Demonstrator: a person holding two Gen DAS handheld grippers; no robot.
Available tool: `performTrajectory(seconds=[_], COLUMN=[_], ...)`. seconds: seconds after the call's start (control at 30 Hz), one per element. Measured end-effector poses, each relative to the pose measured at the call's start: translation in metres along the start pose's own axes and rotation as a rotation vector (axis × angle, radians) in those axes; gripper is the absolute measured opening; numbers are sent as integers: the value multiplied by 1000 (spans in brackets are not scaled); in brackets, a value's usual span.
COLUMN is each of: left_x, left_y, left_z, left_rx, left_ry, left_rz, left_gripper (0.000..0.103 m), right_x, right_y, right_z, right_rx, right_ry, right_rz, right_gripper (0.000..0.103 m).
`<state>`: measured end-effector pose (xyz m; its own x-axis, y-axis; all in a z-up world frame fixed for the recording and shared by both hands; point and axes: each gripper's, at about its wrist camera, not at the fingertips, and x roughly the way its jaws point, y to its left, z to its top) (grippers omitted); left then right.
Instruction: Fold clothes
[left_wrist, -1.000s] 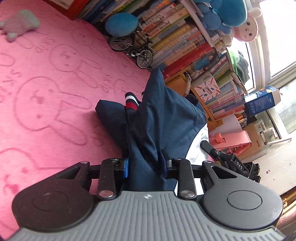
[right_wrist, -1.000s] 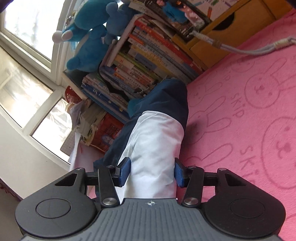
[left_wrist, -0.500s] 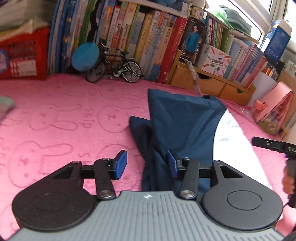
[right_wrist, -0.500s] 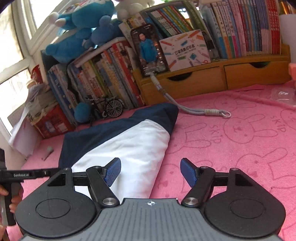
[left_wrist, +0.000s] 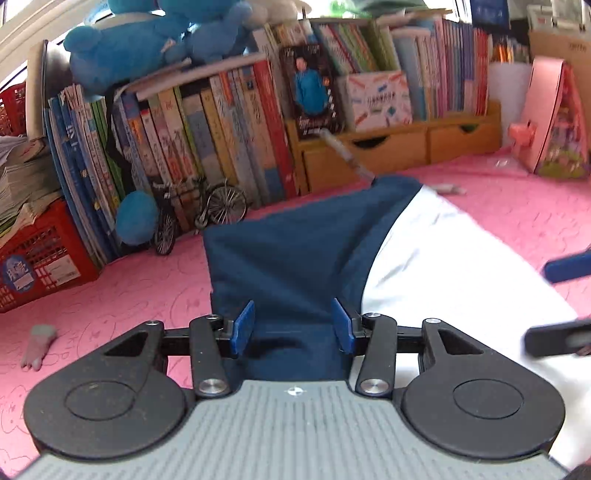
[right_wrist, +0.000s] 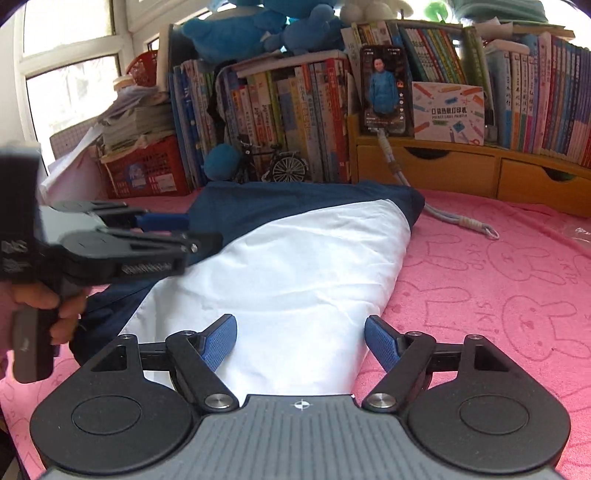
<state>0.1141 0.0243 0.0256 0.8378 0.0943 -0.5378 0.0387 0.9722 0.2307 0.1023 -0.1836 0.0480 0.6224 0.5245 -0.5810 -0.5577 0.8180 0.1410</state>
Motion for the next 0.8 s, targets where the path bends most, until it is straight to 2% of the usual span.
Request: performTrajectory(seconds=[0.13, 0.43, 0.7, 0.8], left_x=[0, -6, -16, -27], left_y=[8, 11, 29, 42], left_z=[-22, -35, -44, -50], left_rx=[24, 33, -21, -82], left_ry=[14, 30, 32, 12], left_rz=[84, 102, 73, 72], left_gripper=[46, 46, 48, 48], right_x=[-33, -69, -78, -77], right_y=[-3, 9, 34, 40], right_z=[-13, -47, -77, -87], right_rx=[-59, -173, -272, -278], right_ry=[-27, -26, -8, -2], right_rz=[-55, -141, -157, -155], right_gripper=[79, 84, 89, 90])
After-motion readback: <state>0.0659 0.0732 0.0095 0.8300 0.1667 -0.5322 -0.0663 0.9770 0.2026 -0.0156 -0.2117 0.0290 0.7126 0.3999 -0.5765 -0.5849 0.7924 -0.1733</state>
